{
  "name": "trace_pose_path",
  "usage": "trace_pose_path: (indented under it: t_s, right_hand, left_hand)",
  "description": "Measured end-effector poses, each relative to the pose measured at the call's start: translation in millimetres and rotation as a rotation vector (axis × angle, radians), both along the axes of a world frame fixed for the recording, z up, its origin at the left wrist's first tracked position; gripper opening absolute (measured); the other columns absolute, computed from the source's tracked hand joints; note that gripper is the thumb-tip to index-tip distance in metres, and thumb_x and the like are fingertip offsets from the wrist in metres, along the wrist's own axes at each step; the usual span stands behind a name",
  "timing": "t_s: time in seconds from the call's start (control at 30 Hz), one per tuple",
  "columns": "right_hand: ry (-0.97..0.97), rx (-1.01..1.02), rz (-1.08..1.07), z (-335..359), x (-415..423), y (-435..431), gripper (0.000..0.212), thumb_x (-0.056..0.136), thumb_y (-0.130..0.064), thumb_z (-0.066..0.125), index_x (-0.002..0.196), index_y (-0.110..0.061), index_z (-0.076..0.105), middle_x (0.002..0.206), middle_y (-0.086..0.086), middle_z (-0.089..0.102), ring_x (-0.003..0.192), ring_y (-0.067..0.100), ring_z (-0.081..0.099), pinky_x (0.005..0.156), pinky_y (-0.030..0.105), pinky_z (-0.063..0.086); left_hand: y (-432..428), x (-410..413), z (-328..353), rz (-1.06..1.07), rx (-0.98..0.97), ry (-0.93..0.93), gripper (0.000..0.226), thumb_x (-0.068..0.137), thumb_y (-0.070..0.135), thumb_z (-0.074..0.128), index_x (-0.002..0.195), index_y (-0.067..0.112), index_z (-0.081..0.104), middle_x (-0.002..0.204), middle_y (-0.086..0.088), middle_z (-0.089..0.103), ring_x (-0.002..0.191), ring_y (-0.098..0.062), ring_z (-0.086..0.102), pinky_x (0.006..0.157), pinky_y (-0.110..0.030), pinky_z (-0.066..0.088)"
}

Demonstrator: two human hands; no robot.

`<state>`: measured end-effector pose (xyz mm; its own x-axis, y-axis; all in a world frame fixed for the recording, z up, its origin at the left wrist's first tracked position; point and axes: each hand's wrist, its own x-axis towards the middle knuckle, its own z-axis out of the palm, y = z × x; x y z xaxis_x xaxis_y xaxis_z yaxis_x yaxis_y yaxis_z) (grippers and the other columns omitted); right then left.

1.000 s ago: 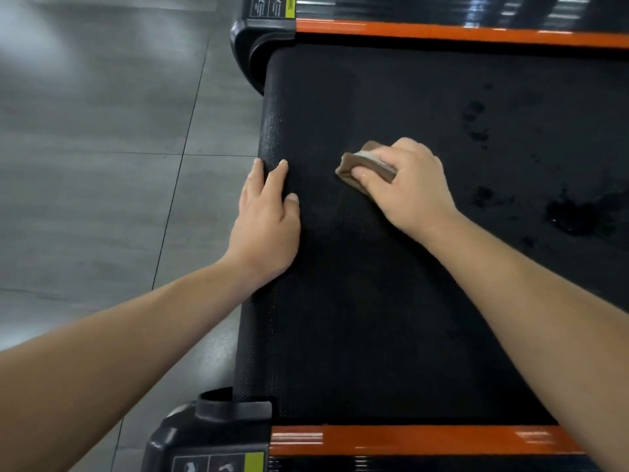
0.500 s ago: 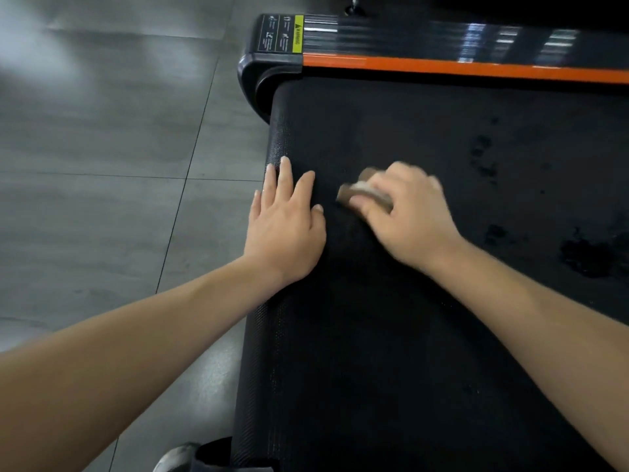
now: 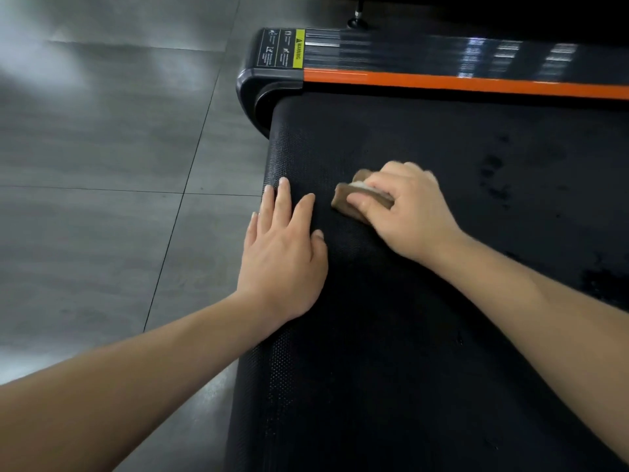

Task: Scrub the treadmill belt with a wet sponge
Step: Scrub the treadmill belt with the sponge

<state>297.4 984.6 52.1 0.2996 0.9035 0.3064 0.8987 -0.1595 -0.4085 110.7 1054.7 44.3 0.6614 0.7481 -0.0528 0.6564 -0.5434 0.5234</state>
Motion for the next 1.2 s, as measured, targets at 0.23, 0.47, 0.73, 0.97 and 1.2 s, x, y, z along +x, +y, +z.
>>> trace_pose_path:
  t_s: [0.23,0.47,0.73,0.97,1.2]
  right_hand:
    - [-0.079,-0.020,-0.061,-1.1,24.6,37.9,0.032,0.094,-0.048,0.054,0.097,-0.023,0.074,0.088,-0.004,0.054,0.088,0.024,0.054,0.078,0.040,0.037]
    - [0.033,0.022,-0.250,9.4,60.8,78.5,0.033,0.092,-0.052,0.055,0.106,-0.029,0.075,0.101,-0.003,0.063,0.102,0.027,0.060,0.092,0.049,0.047]
    - [0.013,-0.039,0.060,7.4,43.8,50.7,0.021,0.093,-0.045,0.064,0.098,-0.028,0.075,0.090,-0.005,0.058,0.090,0.020,0.056,0.084,0.046,0.044]
    - [-0.038,-0.017,-0.195,3.1,68.8,102.1,0.032,0.095,-0.050,0.056,0.103,-0.025,0.074,0.099,0.002,0.062,0.098,0.025,0.056,0.086,0.044,0.043]
    - [0.016,0.013,-0.290,12.2,89.2,118.3,0.034,0.094,-0.053,0.057,0.103,-0.026,0.075,0.100,-0.004,0.068,0.099,0.020,0.060,0.091,0.047,0.047]
  left_hand:
    - [3.2,1.9,0.7,-0.023,0.027,0.021,0.053,0.105,0.030,0.039,0.156,0.018,0.031,0.170,-0.013,0.005,0.157,-0.029,-0.003,0.127,-0.050,0.011]
    - [9.9,30.0,1.1,-0.004,0.066,0.151,0.069,0.102,0.059,0.032,0.163,0.033,0.012,0.171,-0.012,-0.010,0.157,-0.030,-0.014,0.126,-0.054,0.001]
    - [7.4,30.0,-1.3,-0.010,0.123,0.177,0.071,0.102,0.058,0.030,0.164,0.030,0.010,0.171,-0.015,-0.010,0.157,-0.033,-0.014,0.126,-0.055,0.003]
    - [7.1,28.5,-0.6,-0.033,0.125,0.194,0.071,0.102,0.059,0.026,0.163,0.031,0.005,0.170,-0.014,-0.014,0.156,-0.032,-0.017,0.127,-0.053,0.000]
    - [7.0,29.9,-3.3,-0.026,0.143,0.185,0.071,0.102,0.060,0.027,0.163,0.030,0.005,0.170,-0.014,-0.012,0.156,-0.032,-0.016,0.126,-0.054,0.001]
